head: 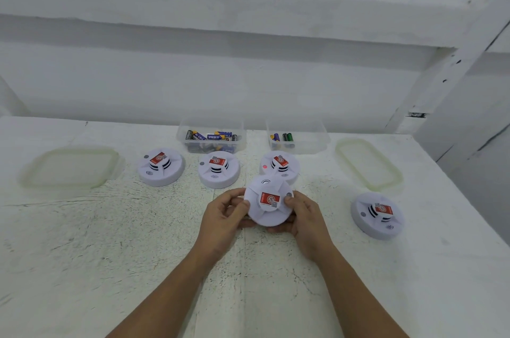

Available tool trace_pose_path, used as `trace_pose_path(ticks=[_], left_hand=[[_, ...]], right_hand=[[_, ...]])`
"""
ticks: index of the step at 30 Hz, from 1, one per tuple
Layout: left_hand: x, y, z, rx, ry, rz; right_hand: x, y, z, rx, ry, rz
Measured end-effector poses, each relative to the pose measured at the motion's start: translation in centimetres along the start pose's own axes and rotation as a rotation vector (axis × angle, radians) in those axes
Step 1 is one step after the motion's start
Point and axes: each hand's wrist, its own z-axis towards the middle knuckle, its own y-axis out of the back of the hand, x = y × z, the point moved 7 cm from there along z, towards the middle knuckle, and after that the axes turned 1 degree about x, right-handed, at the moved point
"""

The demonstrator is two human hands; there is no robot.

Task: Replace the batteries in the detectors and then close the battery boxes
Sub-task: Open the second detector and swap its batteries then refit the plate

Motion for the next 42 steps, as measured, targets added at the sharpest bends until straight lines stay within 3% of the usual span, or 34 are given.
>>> trace_pose_path(ticks=[42], left_hand=[[-0.71,-0.1,-0.65,-0.017,-0.034,0.006]], right_hand=[[0.11,0.01,-0.46,-0.007,0.065,0.007]])
